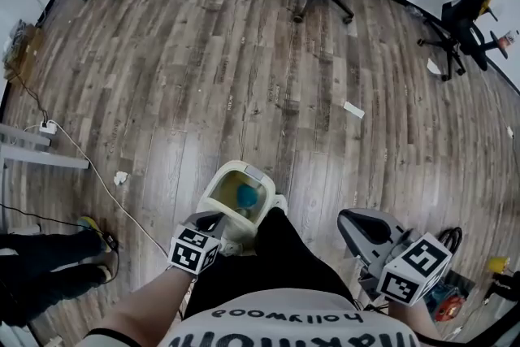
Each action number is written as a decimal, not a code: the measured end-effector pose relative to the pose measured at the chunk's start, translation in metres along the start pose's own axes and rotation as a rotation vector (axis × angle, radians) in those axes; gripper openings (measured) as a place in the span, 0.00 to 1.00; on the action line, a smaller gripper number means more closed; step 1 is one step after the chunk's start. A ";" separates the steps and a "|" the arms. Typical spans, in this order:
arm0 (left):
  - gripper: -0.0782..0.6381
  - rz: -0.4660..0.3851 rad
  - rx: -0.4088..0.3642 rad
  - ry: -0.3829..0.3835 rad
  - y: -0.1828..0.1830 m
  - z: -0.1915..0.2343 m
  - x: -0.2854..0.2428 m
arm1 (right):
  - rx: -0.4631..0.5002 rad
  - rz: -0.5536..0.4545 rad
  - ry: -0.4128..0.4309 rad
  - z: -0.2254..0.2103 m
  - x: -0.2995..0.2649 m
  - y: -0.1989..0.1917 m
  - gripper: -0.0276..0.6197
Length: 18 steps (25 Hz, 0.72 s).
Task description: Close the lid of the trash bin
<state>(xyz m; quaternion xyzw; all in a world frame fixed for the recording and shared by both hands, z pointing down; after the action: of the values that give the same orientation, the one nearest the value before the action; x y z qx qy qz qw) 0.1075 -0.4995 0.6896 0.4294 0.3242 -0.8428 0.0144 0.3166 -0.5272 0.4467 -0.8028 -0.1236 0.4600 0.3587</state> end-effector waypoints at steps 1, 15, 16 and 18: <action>0.12 -0.002 0.011 0.004 0.003 0.002 -0.006 | 0.015 0.016 -0.002 -0.006 -0.003 -0.001 0.06; 0.12 0.068 0.083 0.075 0.027 0.028 -0.084 | 0.023 0.091 0.013 -0.086 -0.044 -0.003 0.06; 0.12 0.080 0.080 0.077 0.027 0.031 -0.091 | 0.023 0.088 0.013 -0.091 -0.047 0.000 0.06; 0.12 0.111 0.062 0.080 0.027 0.037 -0.106 | 0.022 0.081 0.018 -0.101 -0.054 0.004 0.06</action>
<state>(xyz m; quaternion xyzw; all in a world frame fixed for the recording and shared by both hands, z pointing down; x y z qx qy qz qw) 0.1560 -0.5683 0.7680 0.4803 0.2738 -0.8326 0.0348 0.3701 -0.6055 0.5112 -0.8073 -0.0830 0.4682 0.3496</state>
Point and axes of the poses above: the fingertips, and each gripper's own axes: x backward along the fingers, z to its left, y out of its top, the point moved 1 cm from there along x, backward along the fingers, and after that the axes turned 4 degrees about -y, right-handed, at the moved point
